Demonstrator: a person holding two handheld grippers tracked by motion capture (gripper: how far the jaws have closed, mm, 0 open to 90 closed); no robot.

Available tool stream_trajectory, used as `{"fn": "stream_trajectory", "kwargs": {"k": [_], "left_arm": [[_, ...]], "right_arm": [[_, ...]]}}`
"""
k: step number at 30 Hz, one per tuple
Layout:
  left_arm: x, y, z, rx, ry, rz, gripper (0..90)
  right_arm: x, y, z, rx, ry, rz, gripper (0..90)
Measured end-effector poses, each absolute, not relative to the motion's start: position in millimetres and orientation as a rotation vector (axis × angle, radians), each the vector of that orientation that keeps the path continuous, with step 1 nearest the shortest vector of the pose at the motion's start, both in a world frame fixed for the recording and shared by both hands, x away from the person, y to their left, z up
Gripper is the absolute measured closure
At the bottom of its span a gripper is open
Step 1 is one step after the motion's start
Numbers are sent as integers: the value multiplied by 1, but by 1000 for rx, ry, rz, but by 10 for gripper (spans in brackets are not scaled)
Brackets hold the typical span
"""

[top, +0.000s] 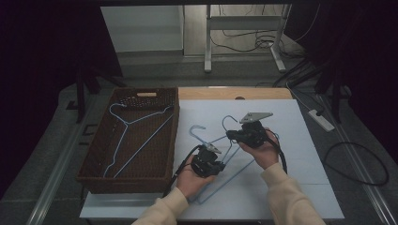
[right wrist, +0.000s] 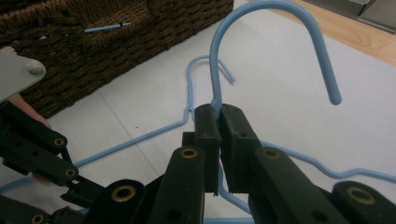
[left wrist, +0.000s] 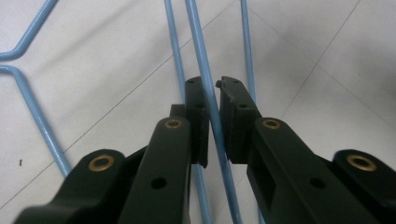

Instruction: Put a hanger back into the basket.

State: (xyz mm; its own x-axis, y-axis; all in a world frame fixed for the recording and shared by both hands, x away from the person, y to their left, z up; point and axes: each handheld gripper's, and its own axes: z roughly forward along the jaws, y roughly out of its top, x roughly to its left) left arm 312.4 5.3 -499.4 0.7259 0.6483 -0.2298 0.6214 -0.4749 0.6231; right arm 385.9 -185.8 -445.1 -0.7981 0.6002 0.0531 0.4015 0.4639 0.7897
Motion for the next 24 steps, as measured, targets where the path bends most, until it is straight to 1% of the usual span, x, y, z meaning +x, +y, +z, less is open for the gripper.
{"fn": "stream_trajectory", "kwargs": {"k": [1, 2, 3, 5, 9, 11, 13, 19, 24], "left_arm": [[313, 7, -499, 2202, 969, 48, 847], [313, 7, -499, 2202, 969, 48, 855], [313, 8, -498, 2185, 974, 39, 855], [311, 9, -496, 2163, 985, 40, 865], [309, 9, -495, 2148, 986, 54, 869], [308, 10, -494, 2142, 986, 54, 869], [307, 11, -493, 2118, 986, 46, 870], [299, 13, -483, 2084, 965, 42, 871], [296, 15, -473, 2041, 959, 30, 872]], "right_arm": [[385, -190, -445, 878, 2469, 1272, 834], [384, -192, -444, 885, 2464, 1290, 794], [384, -192, -444, 885, 2464, 1290, 794], [380, -197, -442, 895, 2438, 1312, 673], [366, -211, -435, 913, 2350, 1350, 524], [357, -220, -432, 926, 2320, 1363, 480], [348, -229, -431, 940, 2295, 1373, 452], [317, -259, -443, 972, 2285, 1378, 429], [304, -283, -453, 1015, 2267, 1373, 414]]}}
